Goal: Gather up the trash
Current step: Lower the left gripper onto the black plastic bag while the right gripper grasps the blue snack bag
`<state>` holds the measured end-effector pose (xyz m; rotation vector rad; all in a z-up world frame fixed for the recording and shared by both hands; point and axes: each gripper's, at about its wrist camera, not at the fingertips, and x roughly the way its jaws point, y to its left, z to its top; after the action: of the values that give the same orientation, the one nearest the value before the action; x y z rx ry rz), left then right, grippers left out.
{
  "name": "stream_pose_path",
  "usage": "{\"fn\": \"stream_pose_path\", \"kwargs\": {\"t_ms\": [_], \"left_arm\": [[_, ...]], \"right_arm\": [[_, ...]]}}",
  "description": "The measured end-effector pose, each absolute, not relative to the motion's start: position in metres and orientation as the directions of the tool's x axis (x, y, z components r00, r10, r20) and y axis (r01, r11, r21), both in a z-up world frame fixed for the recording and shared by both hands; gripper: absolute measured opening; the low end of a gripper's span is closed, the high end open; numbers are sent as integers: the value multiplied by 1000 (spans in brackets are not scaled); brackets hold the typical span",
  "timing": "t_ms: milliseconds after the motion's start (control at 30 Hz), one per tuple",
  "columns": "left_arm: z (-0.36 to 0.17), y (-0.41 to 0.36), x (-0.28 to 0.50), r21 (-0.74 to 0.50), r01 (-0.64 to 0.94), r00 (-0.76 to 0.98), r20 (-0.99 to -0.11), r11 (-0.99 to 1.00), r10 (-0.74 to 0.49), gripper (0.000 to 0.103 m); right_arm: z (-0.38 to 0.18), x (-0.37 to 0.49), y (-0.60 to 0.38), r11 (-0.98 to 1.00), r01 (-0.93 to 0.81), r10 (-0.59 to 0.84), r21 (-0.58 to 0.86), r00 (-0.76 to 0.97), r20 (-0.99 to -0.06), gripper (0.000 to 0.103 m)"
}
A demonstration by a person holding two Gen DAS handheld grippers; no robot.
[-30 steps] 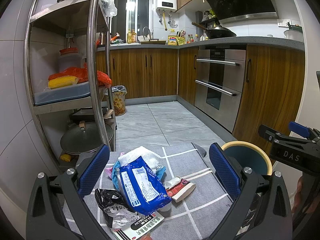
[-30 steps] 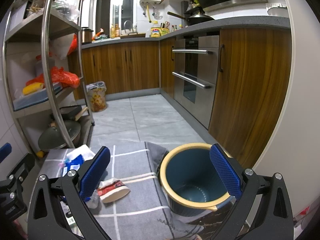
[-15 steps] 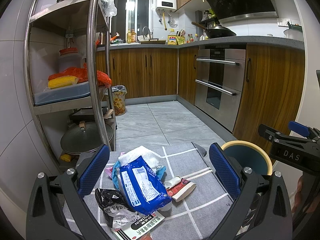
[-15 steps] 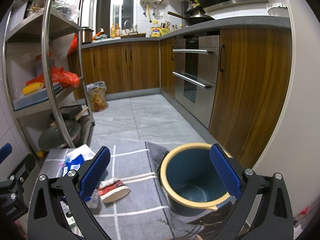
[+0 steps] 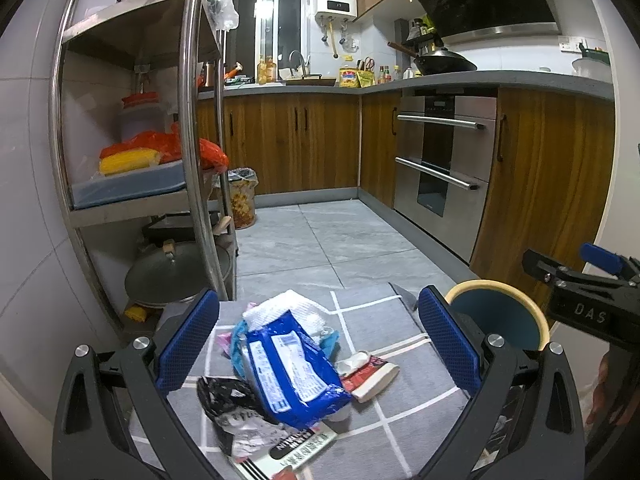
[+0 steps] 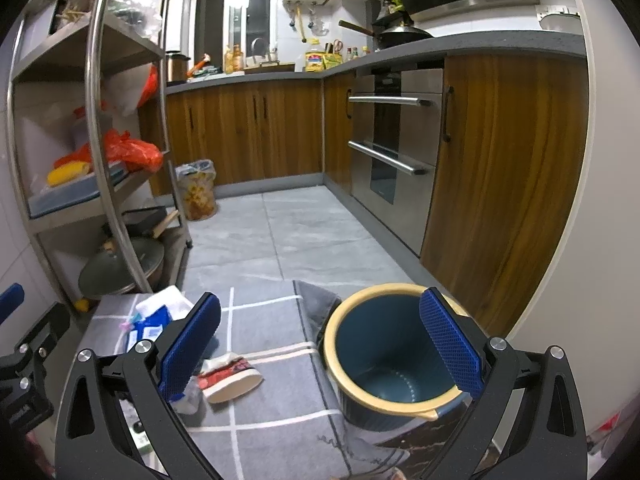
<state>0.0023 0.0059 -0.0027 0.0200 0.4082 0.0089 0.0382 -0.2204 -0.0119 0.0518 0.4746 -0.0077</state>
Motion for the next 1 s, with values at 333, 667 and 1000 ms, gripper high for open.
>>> {"fn": "stream_pose_path", "kwargs": {"t_ms": [333,667,1000], "left_arm": [[16,26,3,116,-50,939,-333,992,86,98],[11,89,30,36,-219,890,-402,975,215,98],[-35,133,46,-38,-261,809,-554,965,197,97]], "right_arm": [[8,51,-211,999,-24,38,42,919,-392,99],[-2,115,-169,976,-202,219,87,857,-466,99],[-54,149,-119,945,-296,318,141,719,-618,98]]}}
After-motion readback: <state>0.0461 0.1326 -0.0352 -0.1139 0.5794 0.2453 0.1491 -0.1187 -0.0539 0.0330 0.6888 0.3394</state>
